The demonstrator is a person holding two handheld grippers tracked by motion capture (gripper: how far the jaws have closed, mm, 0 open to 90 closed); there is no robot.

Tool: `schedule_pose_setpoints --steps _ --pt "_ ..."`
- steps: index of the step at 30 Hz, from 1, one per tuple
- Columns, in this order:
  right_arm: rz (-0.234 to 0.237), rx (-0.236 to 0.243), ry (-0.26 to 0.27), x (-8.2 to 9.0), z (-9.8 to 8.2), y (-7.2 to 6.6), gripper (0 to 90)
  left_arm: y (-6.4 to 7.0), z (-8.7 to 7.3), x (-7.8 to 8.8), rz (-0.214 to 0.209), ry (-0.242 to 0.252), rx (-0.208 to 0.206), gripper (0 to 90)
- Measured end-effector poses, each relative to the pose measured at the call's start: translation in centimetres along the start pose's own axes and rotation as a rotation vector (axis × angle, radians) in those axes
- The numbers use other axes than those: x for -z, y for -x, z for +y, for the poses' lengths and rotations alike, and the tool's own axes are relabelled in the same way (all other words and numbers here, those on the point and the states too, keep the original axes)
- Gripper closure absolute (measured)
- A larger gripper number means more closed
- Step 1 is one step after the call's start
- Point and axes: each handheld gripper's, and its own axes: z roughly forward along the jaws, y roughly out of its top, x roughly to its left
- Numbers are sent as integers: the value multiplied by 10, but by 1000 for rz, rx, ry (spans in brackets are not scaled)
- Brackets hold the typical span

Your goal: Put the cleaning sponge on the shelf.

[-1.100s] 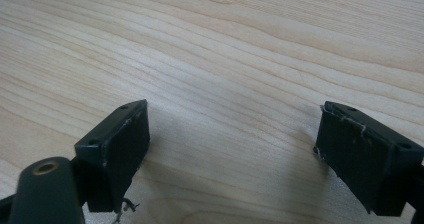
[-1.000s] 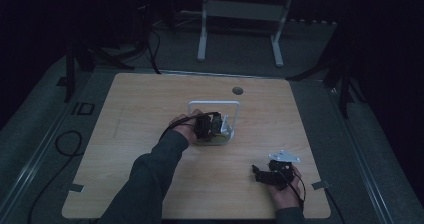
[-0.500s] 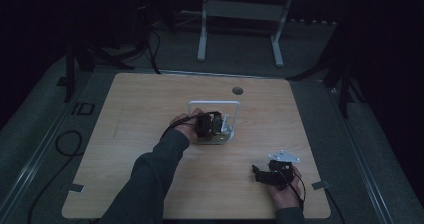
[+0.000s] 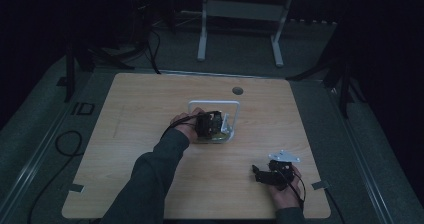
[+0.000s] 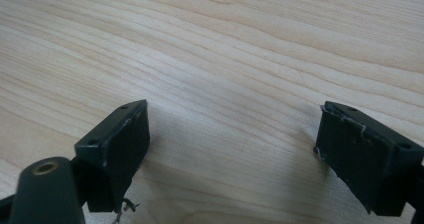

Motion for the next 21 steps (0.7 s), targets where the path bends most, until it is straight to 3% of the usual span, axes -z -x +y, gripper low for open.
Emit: schedule_pose_setpoints --steps 8,21 --pt "0 0 0 0 0 0 135 0 1 -4 23 -9 11 688" --pt "0 0 0 0 0 0 135 0 0 -6 59 -5 -24 720"
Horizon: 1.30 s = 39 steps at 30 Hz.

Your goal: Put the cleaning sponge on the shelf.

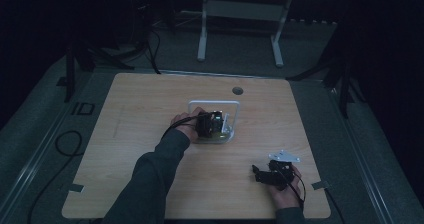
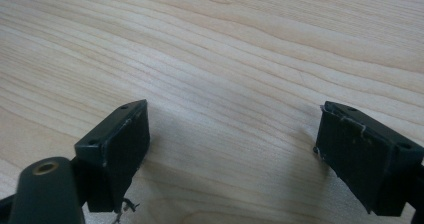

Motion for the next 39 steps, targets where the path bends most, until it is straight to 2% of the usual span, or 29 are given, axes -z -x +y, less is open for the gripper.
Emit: schedule_pose_setpoints --steps 3,10,14,16,20,26,29,32,36,39 --pt "0 0 0 0 0 0 135 0 0 0 0 0 2 717" --pt "0 0 0 0 0 0 135 -2 -1 2 -2 10 38 662" --pt "0 0 0 0 0 0 135 -1 -1 3 -9 3 36 629" --pt "0 0 0 0 0 0 135 -1 -1 4 -19 4 56 601" --pt "0 0 0 0 0 0 135 -1 -1 7 -10 18 85 565" --pt "0 0 0 0 0 0 135 0 -1 13 -1 37 94 565" --pt "0 0 0 0 0 0 135 -1 -1 18 1 41 115 565" --pt "0 0 0 0 0 0 135 1 -2 24 20 54 141 571" --pt "0 0 0 0 0 0 135 3 -4 29 11 74 168 571" --pt "-1 1 0 0 0 0 135 3 -8 32 0 105 204 571"
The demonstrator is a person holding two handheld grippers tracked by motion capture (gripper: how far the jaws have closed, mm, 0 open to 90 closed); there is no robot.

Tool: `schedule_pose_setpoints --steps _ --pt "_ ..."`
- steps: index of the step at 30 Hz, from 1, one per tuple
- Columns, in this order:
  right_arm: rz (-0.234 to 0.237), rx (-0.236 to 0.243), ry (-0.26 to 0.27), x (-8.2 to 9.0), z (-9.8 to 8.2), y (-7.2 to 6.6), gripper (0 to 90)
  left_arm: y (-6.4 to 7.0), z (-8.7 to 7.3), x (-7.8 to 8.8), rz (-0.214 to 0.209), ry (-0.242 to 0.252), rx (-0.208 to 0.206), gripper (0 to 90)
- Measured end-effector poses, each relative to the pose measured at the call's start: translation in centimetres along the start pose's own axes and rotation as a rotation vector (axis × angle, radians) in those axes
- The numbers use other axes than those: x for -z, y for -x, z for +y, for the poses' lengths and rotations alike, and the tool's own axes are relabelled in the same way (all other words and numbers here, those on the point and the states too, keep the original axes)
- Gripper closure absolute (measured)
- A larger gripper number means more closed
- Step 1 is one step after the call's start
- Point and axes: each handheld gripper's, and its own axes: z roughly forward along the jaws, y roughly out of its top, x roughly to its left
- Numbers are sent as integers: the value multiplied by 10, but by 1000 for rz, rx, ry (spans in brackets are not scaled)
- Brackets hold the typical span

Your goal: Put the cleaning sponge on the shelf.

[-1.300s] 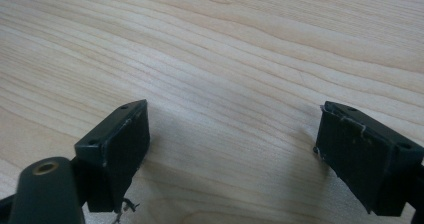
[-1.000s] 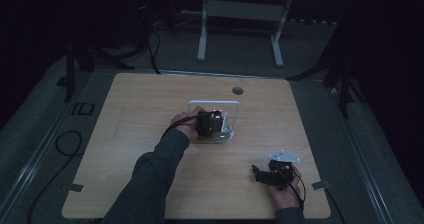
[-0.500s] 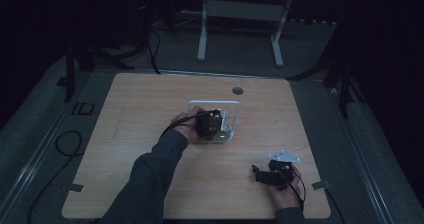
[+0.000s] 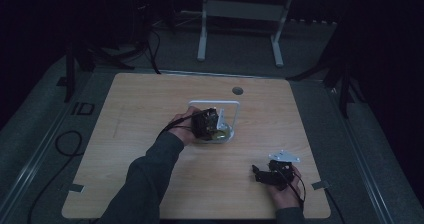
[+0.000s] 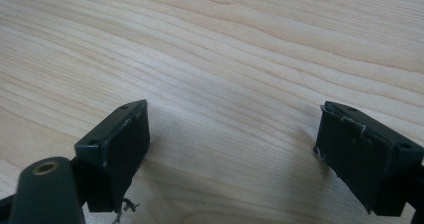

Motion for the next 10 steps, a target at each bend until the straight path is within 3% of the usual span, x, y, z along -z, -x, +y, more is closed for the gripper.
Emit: schedule_pose_setpoints --steps 10 --pt "0 0 0 0 0 0 135 4 -8 19 9 68 59 537"
